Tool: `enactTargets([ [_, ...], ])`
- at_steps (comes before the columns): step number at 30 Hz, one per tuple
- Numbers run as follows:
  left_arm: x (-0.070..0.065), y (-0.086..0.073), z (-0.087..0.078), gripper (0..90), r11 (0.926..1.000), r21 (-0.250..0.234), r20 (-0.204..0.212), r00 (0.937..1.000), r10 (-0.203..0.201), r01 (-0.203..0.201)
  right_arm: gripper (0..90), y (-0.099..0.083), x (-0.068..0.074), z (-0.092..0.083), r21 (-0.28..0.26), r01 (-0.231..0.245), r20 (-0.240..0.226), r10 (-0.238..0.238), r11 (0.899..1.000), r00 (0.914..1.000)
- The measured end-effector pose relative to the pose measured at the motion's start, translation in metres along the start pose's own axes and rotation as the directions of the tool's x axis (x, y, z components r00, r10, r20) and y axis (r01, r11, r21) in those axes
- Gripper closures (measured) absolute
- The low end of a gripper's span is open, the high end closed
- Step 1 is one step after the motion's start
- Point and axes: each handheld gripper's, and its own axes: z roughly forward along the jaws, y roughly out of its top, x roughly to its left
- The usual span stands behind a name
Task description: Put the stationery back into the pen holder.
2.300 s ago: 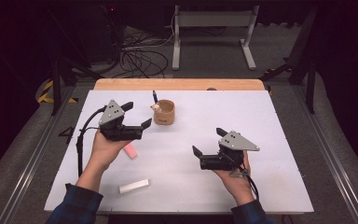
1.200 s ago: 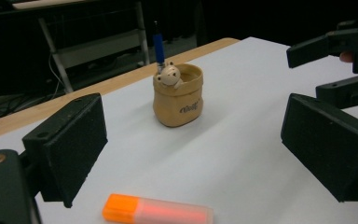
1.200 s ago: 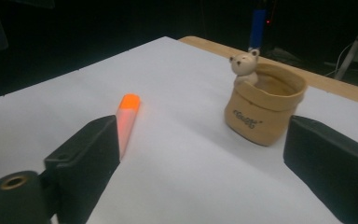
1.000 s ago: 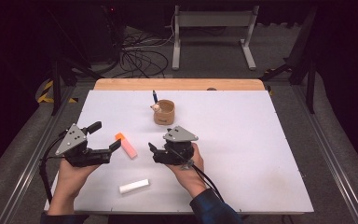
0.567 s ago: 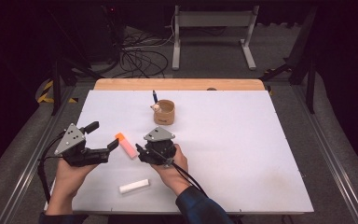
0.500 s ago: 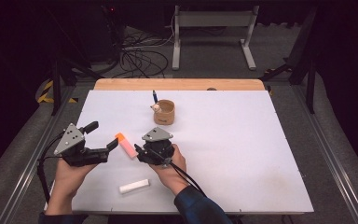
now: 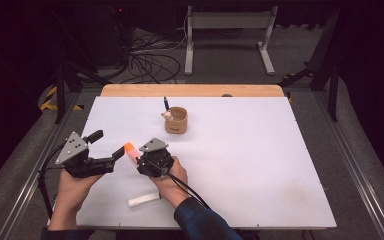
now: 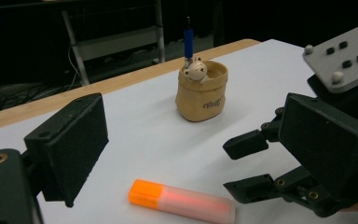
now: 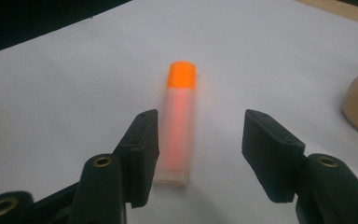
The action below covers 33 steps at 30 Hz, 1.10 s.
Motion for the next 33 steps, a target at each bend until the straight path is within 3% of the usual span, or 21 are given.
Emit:
enactTargets([
  [13, 0.001, -0.001, 0.0, 9.1, 0.9999, 0.001, -0.011, 0.9998, -0.017, 0.017, 48.5, -0.004, 0.007, 0.023, 0.052, 0.0, -0.007, 0.0, 0.999, 1.0],
  [33, 0.0, -0.003, 0.003, 9.4, 0.9995, 0.004, -0.005, 0.9995, -0.031, 0.031, 52.7, -0.008, 0.009, 0.039, 0.122, 0.003, -0.006, -0.003, 0.993, 1.0],
])
